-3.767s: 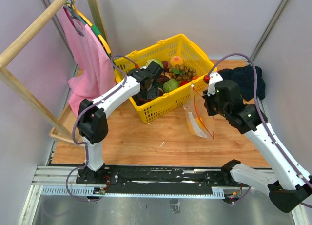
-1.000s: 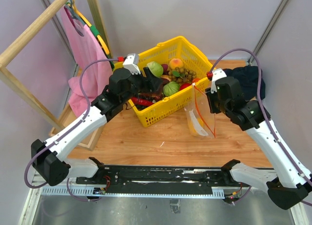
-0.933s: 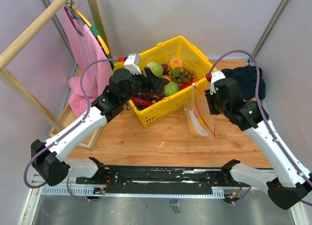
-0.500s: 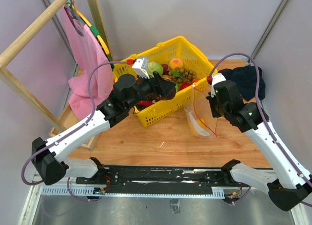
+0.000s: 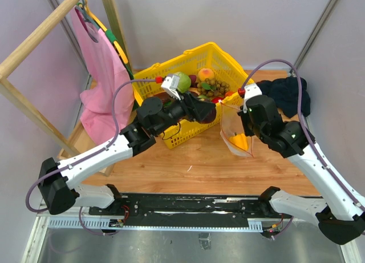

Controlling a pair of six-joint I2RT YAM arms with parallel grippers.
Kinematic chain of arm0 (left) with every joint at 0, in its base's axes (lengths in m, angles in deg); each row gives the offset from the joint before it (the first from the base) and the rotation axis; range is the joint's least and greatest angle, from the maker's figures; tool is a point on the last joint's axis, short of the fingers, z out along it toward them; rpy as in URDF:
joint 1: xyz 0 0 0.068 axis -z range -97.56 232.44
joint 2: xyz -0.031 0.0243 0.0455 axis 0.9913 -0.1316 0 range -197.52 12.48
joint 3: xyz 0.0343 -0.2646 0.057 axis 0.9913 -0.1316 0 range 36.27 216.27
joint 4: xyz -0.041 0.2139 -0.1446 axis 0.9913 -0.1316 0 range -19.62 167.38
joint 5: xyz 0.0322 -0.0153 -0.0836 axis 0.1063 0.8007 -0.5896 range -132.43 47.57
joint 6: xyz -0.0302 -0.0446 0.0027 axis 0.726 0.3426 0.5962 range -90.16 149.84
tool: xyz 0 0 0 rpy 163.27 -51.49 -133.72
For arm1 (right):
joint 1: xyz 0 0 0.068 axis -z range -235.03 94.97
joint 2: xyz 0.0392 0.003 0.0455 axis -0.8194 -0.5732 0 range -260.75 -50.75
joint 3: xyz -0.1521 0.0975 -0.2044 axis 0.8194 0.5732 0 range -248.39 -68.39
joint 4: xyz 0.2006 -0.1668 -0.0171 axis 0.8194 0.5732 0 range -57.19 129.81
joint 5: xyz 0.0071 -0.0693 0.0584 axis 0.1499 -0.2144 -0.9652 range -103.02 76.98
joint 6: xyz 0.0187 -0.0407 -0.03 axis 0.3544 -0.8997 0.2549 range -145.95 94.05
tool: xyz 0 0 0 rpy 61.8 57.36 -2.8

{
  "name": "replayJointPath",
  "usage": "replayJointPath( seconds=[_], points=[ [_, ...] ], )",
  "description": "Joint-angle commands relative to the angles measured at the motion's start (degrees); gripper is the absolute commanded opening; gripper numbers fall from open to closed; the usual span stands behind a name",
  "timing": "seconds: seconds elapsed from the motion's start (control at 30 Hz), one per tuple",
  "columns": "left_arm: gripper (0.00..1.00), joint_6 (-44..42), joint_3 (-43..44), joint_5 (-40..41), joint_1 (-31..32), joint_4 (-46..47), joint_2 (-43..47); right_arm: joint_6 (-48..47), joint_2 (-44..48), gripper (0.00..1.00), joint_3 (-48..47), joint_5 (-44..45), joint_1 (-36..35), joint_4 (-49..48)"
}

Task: Place the food in the zip-top bag and seal the zipper
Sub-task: Place the fake vegetable in the zipper food storage bag.

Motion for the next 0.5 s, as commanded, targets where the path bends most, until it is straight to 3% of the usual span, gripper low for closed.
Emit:
replayJointPath(
  seconds=[0.0,0.47],
  points=[
    [0.00,1.11,-3.65,2.22,2.57,10.24,-0.76,3.33,-0.98,0.01,0.73,2.04,-2.05,-3.12],
    [0.00,1.11,-9.54,10.96,6.98,31.65,-6.05,6.32,-1.50,0.01,1.81,1.07,-5.56,-4.81]
  ],
)
